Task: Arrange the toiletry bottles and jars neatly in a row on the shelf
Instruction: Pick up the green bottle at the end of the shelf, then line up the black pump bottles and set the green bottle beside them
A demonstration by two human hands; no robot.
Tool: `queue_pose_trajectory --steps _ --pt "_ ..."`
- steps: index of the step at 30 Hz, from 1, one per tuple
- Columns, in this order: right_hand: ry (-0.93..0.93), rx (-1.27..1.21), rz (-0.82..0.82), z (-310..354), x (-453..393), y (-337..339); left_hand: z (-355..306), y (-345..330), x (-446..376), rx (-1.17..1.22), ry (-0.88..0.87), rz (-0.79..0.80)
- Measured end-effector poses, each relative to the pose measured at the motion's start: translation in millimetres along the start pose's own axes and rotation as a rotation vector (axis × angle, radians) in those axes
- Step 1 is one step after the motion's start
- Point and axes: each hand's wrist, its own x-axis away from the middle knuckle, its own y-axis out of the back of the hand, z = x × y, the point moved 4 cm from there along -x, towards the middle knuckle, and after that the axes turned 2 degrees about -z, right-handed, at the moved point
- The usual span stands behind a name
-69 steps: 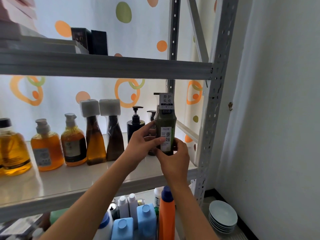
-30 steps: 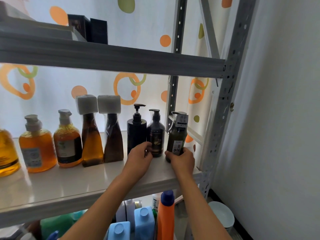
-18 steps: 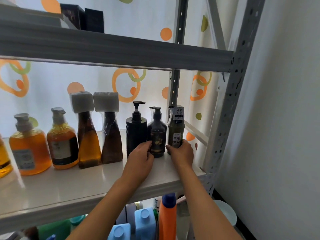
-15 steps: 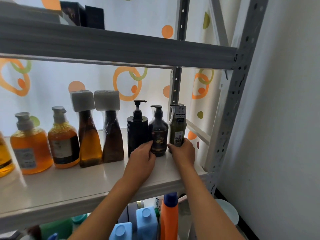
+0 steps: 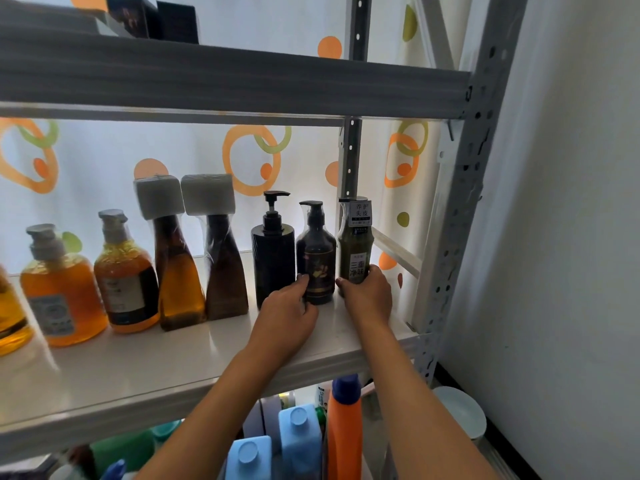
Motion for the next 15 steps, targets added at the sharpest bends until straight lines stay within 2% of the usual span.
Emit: queue_pose_trajectory --steps 7,11,13,15 --pt "0.004 -0.026 0.038 1.3 2.1 1.6 0.2 -5.9 3.2 -0.09 -0.02 0.068" --pt "0.009 -0.039 0.053 5.1 7.3 2.7 3.4 -2.9 4.8 -0.036 -0.003 0.072" --pt "0.007 -0.06 0.023 9.8 13.4 5.3 0.9 3.7 5.5 0.037 -0.018 0.022" --pt "0.012 -0.036 -0.043 17.6 20.7 11.1 -0.4 17.1 6.9 0.117 -0.013 -0.094"
